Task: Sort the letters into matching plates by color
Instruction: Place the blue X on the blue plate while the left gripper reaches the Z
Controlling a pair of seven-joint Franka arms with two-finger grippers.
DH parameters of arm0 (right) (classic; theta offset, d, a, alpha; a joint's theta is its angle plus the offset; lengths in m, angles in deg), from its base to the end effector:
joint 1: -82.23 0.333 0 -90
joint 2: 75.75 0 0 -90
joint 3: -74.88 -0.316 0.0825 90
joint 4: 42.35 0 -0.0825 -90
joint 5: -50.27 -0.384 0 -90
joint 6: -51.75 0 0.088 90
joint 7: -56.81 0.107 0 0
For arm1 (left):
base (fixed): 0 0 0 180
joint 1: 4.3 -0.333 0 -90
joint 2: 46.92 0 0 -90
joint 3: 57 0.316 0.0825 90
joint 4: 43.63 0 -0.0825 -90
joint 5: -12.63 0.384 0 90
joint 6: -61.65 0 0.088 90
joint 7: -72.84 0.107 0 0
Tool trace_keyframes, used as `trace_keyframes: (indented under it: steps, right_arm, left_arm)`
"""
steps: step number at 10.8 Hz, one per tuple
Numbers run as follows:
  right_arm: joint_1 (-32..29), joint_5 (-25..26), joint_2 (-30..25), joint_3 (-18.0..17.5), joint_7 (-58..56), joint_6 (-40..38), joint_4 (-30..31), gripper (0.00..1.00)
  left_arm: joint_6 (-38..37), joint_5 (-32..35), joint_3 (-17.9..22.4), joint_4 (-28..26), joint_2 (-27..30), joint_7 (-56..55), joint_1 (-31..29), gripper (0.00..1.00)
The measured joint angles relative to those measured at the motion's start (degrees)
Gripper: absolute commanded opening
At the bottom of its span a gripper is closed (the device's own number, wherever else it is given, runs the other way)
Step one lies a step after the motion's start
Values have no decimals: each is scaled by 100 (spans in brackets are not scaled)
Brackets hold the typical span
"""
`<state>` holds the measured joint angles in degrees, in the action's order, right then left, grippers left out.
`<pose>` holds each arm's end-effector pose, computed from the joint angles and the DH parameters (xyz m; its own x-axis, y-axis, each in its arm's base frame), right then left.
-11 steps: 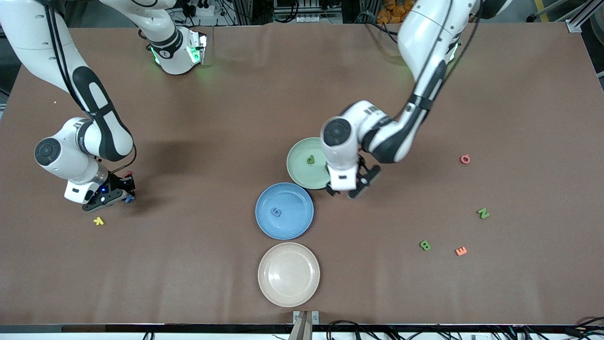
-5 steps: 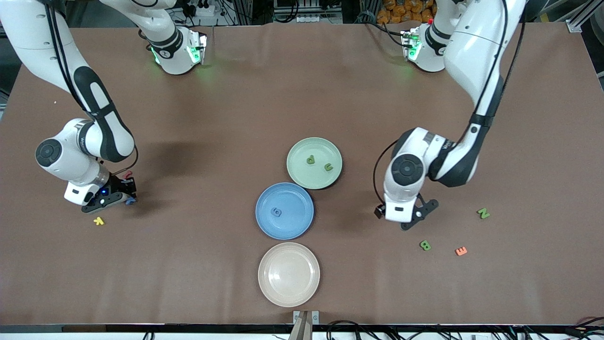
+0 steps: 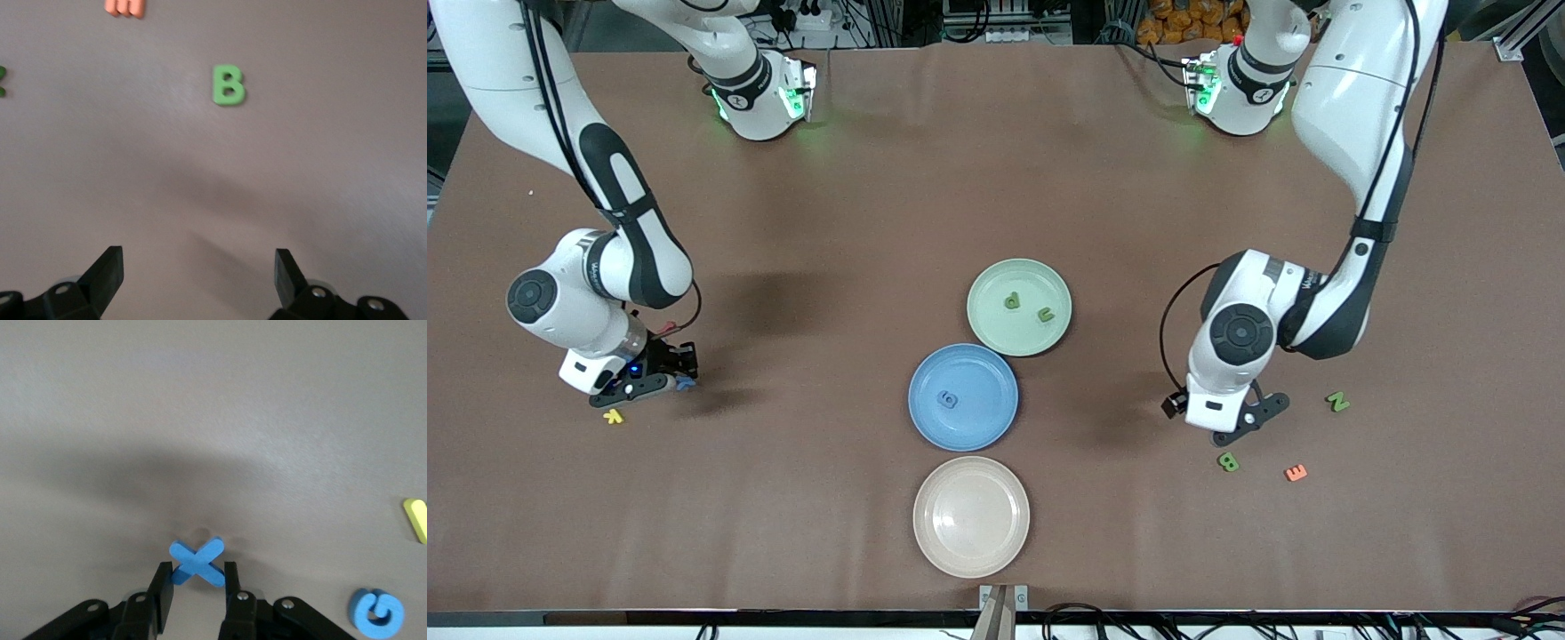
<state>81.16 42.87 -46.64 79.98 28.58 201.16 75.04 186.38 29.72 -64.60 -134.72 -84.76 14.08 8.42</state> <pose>0.5963 -0.0666 0.1930 0.9571 0.2835 0.0603 0.2840 -0.9588 0.0002 0.6556 -0.2181 0.2453 0.8687 0.4870 0.0904 0.4952 -0.8570 -0.1423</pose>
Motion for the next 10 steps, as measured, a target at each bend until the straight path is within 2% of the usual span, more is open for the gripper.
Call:
trace_keyframes:
  steps: [4, 7, 10]
  right_arm:
    - [496, -2, 1, -9, 1343, -90, -174, 22]
    - [959, -4, 1, -41, 2456, -330, -406, 23]
    - [1313, -8, 1, -258, 3584, -379, -631, 23]
  left_arm:
    - [214, 0, -25, -15, -5, 441, -530, 100]
    - [241, 0, -36, -86, -10, 1487, -823, 100]
    - [520, 0, -140, -305, -18, 2445, -1226, 100]
